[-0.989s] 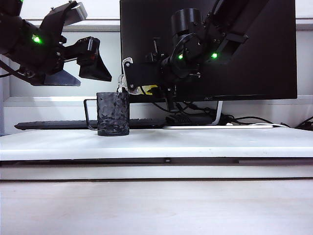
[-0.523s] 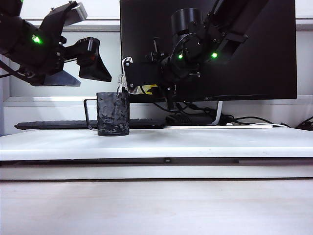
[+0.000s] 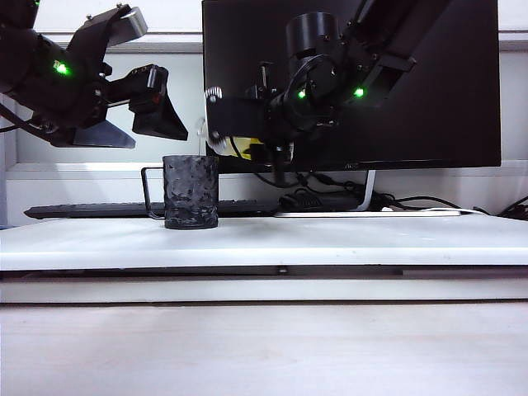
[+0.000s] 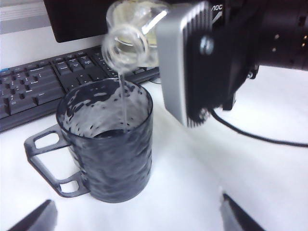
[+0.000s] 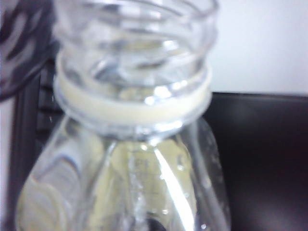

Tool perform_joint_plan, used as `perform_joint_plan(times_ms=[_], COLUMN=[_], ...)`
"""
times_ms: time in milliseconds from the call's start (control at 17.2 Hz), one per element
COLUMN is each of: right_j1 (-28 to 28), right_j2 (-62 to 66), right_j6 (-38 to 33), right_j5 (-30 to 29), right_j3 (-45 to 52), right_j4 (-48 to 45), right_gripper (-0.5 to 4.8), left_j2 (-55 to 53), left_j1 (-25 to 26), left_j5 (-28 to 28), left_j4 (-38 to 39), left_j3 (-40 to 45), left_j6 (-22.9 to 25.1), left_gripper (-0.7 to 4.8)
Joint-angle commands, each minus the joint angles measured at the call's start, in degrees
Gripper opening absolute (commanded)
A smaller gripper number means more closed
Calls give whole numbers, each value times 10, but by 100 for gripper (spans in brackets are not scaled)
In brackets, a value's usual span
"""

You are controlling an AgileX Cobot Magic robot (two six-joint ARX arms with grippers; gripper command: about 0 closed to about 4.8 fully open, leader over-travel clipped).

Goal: Carefully pick up the bottle and pour some water from the bottle into the cup.

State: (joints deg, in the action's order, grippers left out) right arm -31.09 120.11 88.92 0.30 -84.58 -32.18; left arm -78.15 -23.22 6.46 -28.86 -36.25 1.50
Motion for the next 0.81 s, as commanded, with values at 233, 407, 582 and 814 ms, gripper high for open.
perform_joint_plan(times_ms=[233, 407, 582, 814], right_j1=[-8, -7, -6, -6], right_j2=[-8, -17, -40, -123], right_j6=[-197, -333, -481, -649], right_j5=[83, 160, 183, 221], right_j3=[-4, -4, -4, -4], right_j4=[-73, -97, -53, 50], right_gripper=[175, 175, 175, 175], left_j2=[2, 3, 17, 76], left_j1=[0, 0, 0, 0], left_j5=[4, 8, 26, 25], left_j4=[-4, -9, -17, -21], left_j3=[-1, -1, -1, -1], left_j6=[0, -5, -4, -5], left_gripper=[479, 479, 479, 479])
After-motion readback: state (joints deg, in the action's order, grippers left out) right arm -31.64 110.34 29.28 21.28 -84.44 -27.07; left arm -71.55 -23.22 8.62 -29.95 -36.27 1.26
